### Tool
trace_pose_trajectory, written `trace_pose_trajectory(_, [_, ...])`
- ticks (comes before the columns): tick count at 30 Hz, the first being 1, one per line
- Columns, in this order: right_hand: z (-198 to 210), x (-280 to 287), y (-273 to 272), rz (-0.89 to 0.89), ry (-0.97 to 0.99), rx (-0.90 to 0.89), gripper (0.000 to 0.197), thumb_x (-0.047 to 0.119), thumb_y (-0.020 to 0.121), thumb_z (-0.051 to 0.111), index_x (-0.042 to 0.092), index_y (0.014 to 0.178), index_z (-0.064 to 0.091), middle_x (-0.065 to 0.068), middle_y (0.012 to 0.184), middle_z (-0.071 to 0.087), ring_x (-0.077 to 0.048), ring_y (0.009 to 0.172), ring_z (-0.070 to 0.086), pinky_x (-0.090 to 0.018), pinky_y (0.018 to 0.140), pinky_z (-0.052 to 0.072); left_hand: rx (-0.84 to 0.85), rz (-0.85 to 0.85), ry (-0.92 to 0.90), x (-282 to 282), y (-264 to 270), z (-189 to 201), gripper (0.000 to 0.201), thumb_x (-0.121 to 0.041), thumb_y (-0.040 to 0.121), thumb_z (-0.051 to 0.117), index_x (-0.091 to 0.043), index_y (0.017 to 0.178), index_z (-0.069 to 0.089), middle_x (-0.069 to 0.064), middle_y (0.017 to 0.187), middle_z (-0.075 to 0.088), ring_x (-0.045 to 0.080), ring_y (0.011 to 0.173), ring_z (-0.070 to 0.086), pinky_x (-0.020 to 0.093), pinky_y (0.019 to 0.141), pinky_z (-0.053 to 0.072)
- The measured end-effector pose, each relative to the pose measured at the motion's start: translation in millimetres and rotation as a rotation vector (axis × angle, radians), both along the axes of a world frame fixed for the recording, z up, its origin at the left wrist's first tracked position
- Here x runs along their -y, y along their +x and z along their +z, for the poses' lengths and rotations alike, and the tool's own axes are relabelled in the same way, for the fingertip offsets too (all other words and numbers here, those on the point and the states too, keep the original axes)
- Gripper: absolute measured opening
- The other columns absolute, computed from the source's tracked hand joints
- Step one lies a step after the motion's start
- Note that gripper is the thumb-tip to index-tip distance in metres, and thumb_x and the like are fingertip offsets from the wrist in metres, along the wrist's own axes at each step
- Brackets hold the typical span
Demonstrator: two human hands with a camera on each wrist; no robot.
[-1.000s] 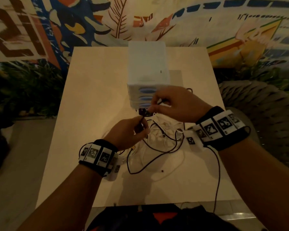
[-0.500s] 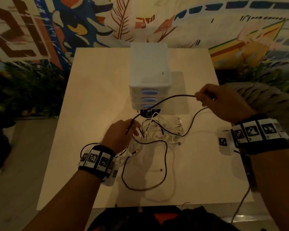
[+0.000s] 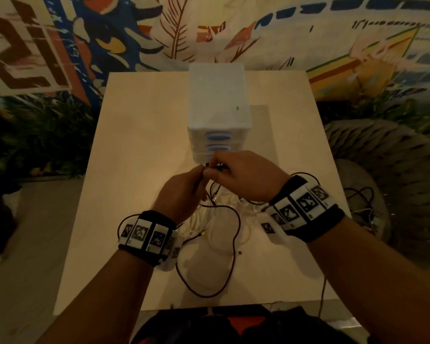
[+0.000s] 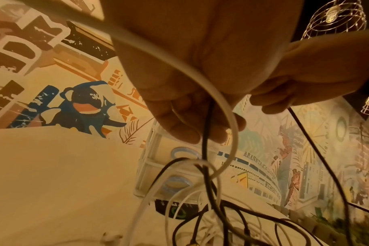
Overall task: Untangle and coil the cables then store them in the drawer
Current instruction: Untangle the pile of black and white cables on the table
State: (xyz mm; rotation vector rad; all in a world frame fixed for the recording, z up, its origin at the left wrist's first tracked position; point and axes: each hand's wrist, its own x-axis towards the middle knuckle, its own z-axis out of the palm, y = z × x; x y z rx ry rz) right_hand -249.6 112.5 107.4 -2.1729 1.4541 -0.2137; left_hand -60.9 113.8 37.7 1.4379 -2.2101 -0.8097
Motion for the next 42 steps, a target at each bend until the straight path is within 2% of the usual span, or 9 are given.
trace_pose_trajectory(5, [15,7,-17,-0.049,-0.104,0.037,0.021,0.040,0.102,0.052,0.025,0.095,0.064,0.020,0.068,0.055,-0.002,0.065,0.054,-0.024,0.062,0.038,-0.019,0.061,0.105,-3,3,-12,0.019,-0.036,0.103,0.055,-0.024,0.104,0.069,-0.006,0.070,0.068,0.011,0.065,0.064,0.037,0.068,0.054])
trace_pose_trajectory(8, [27,5,-32,-0.052,-0.117,0.083,0.018,0.035,0.101,0.056,0.022,0.093,0.065,0.025,0.078,0.061,0.020,0.066,0.050,-0.007,0.060,0.034,-0.075,0.054,0.135,-7,3,-20,0.012,-0.033,0.099,0.062,-0.026,0.100,0.072,-0.012,0.075,0.069,0.005,0.069,0.064,0.028,0.068,0.053])
trace_pose_trajectory(14, [56,0,-65,-0.275,-0.234,0.185,0.015,0.029,0.104,0.052,0.021,0.098,0.063,0.014,0.070,0.053,0.000,0.060,0.050,-0.013,0.060,0.033,-0.018,-0.059,0.128,-17,8,-37,0.006,-0.024,0.097,0.066,-0.026,0.097,0.072,-0.009,0.094,0.068,0.010,0.086,0.062,0.029,0.078,0.053])
trace_pose_trajectory(19, [43,-5,-106,-0.458,-0.306,0.068,0.023,0.021,0.101,0.054,0.003,0.097,0.067,-0.015,0.083,0.068,-0.035,0.077,0.064,-0.046,0.072,0.053,-0.031,0.069,0.136,-19,12,-38,0.017,-0.032,0.102,0.057,-0.026,0.103,0.073,-0.008,0.100,0.072,0.014,0.088,0.066,0.033,0.082,0.054])
trace_pose_trajectory(22, [13,-15,-123,-0.451,-0.174,-0.025,0.019,0.034,0.099,0.056,0.018,0.098,0.067,-0.002,0.081,0.066,-0.026,0.078,0.063,-0.036,0.072,0.048,-0.048,0.091,0.125,-17,14,-38,0.024,-0.033,0.103,0.054,-0.026,0.111,0.074,-0.009,0.098,0.076,0.013,0.087,0.069,0.031,0.081,0.055])
trace_pose_trajectory(25, [-17,-25,-127,-0.401,0.035,-0.091,0.018,0.028,0.096,0.057,0.025,0.107,0.071,-0.003,0.110,0.072,-0.028,0.106,0.065,-0.043,0.095,0.050,-0.036,0.115,0.094,-14,16,-34,0.025,-0.030,0.105,0.052,-0.025,0.116,0.073,-0.011,0.095,0.076,0.011,0.088,0.070,0.026,0.080,0.051])
trace_pose_trajectory(29, [-18,-30,-92,-0.306,-0.169,0.000,0.051,0.030,0.085,0.040,0.021,0.129,0.065,-0.007,0.129,0.067,-0.029,0.125,0.056,-0.046,0.113,0.032,-0.056,0.125,0.057,-12,13,-28,0.028,-0.038,0.105,0.049,-0.028,0.115,0.073,-0.012,0.084,0.072,0.011,0.078,0.067,0.028,0.075,0.051])
trace_pose_trajectory(35, [-11,-29,0,0.017,-0.094,-0.113,0.034,0.052,0.102,0.039,0.029,0.105,0.063,0.009,0.089,0.062,-0.017,0.088,0.063,-0.031,0.071,0.039,-0.098,0.085,-0.024,-10,5,-22,0.022,-0.022,0.101,0.060,-0.031,0.116,0.073,-0.007,0.095,0.076,0.011,0.082,0.069,0.028,0.078,0.055])
trace_pose_trajectory(42, [17,-7,-16,-0.098,-0.193,0.090,0.031,0.040,0.106,0.042,0.028,0.084,0.060,0.015,0.074,0.053,-0.013,0.071,0.053,-0.028,0.060,0.033,0.106,0.040,0.057,-17,18,-36,0.018,-0.042,0.097,0.062,-0.031,0.107,0.073,-0.007,0.085,0.072,0.013,0.075,0.065,0.032,0.072,0.054])
